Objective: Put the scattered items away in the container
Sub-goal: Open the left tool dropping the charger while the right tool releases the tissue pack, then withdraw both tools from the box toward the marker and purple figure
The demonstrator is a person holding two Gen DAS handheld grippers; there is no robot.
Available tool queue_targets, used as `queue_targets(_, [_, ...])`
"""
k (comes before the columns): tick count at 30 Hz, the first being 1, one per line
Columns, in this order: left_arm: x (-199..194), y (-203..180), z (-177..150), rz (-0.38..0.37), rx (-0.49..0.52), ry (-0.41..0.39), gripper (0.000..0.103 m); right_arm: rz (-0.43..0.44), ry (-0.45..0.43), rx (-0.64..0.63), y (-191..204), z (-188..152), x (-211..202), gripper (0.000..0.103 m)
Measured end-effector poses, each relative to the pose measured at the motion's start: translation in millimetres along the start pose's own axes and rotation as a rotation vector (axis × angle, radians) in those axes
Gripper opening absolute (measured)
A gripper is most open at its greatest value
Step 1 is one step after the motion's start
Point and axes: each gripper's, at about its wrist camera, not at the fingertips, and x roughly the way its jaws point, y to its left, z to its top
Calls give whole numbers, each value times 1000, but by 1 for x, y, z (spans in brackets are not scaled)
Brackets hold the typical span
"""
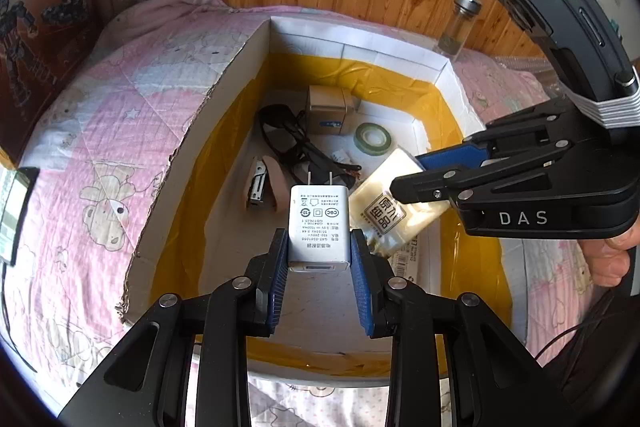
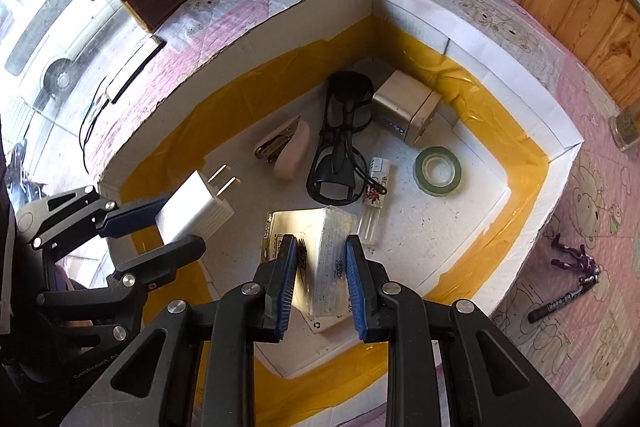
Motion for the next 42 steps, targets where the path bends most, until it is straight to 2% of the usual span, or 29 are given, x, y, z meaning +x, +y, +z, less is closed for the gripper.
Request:
queue_targets(3, [6, -5, -2, 20, 37, 20, 31, -35, -19, -2, -3, 1, -1, 25])
queue_targets(7, [15, -6, -4, 33, 47, 49, 31, 34, 9, 14, -5, 3, 6, 25])
queue_targets(16, [20, 3, -4, 69, 5, 61, 31, 8, 35, -30, 8, -2, 22, 26])
queue_targets(19, [19, 12, -1, 67, -46, 51, 31, 13, 40, -26, 6, -3, 24, 28])
queue_targets(23, [14, 25, 4, 42, -143, 28, 36, 9, 18, 5, -1, -4, 20, 39])
queue_targets(27, [11, 24, 9, 23, -181, 14, 37, 16, -9, 34, -9, -5, 12, 39])
queue_targets(33, [8, 3, 16, 1, -157, -7, 38, 84, -111, 108, -25, -12, -15, 39])
queue_targets(38, [-2, -14, 25, -19, -141, -67, 39, 169, -272, 143, -36, -29, -48, 39])
queue_targets(42, [-11, -32, 33, -35, -107, -118, 39, 189, -390, 152, -40, -52, -68, 39])
